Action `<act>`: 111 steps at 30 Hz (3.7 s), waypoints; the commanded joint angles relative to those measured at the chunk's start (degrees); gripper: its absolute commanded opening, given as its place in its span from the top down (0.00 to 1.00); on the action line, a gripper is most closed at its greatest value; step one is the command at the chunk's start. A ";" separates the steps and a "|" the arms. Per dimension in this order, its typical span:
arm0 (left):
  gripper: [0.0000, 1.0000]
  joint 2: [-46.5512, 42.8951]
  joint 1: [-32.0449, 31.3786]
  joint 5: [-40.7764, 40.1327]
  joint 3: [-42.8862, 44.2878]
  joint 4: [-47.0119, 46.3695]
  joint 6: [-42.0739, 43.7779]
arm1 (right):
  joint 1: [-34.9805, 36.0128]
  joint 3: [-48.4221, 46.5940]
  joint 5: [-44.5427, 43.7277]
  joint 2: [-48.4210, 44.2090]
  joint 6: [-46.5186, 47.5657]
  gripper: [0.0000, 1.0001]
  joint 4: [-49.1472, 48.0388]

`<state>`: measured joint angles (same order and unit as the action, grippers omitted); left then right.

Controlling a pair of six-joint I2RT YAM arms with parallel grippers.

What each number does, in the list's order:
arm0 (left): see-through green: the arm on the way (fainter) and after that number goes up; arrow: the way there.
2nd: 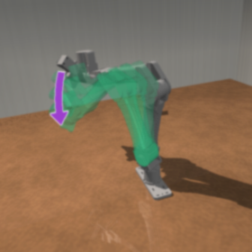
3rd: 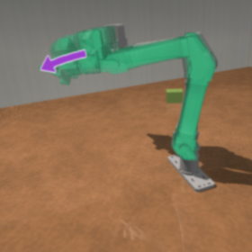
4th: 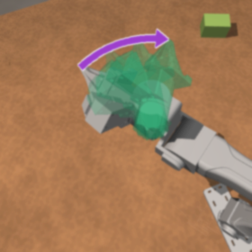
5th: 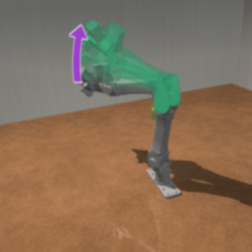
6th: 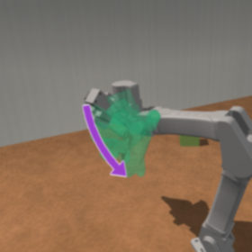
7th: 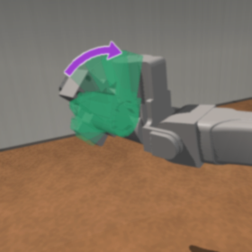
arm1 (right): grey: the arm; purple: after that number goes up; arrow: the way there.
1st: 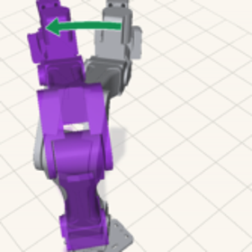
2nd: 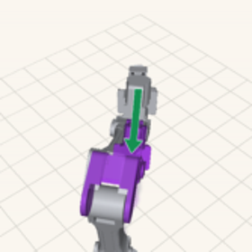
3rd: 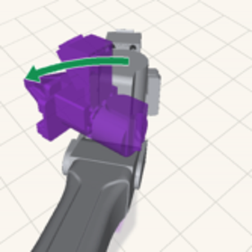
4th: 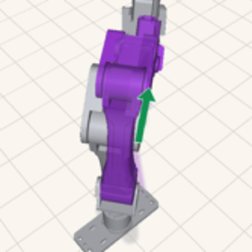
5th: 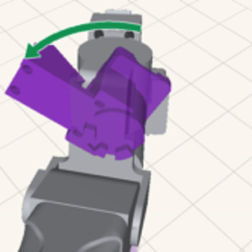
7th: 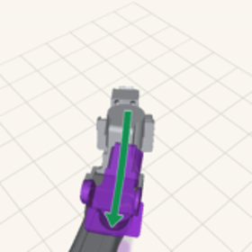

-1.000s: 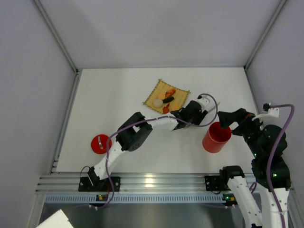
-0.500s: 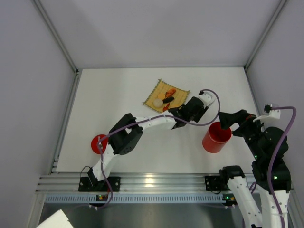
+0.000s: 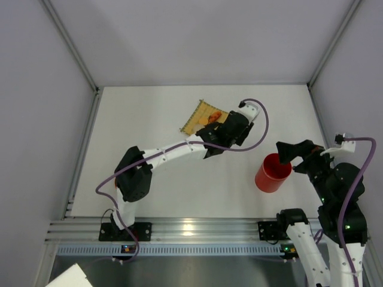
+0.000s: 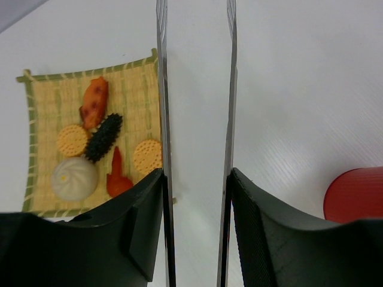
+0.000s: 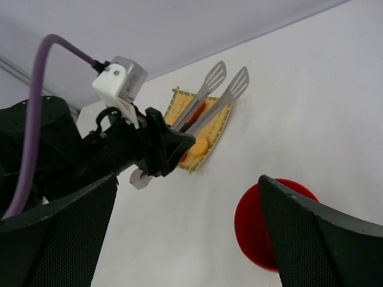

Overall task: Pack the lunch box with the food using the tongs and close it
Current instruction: Pick up the clamp at the center of the board, then pick up the fake food from the plate, then place the fake food in the packing box.

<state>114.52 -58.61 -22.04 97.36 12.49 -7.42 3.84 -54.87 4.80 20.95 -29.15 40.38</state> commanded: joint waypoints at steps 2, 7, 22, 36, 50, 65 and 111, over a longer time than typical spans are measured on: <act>0.48 -9.39 0.16 -7.39 -1.47 6.74 -3.03 | -0.67 -0.59 -1.02 -0.91 -0.39 0.00 0.93; 0.46 -13.97 0.69 -11.53 -4.19 14.82 -6.46 | -0.67 0.73 -0.58 -0.82 -0.91 0.01 -0.12; 0.42 -21.71 10.09 -3.63 -14.74 20.73 -12.62 | -0.67 1.96 1.09 -0.56 -1.70 0.00 -1.62; 0.41 -20.12 12.99 -1.16 -17.73 20.29 -13.50 | -0.67 2.40 1.27 -0.91 -1.97 0.00 -1.45; 0.41 -17.14 14.84 1.21 -18.79 18.71 -13.67 | -0.76 2.93 1.35 -1.44 -2.32 0.01 -1.09; 0.44 -15.73 15.19 2.62 -19.67 18.27 -14.02 | -0.76 3.19 1.62 -1.53 -2.67 0.01 -1.09; 0.72 -29.88 -14.95 7.80 -7.54 22.67 -8.31 | -0.76 -4.01 -3.12 2.17 -0.39 0.01 0.66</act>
<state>86.24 -72.90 -15.05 87.02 40.05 -16.75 3.84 -55.72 3.27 22.41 -30.61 40.42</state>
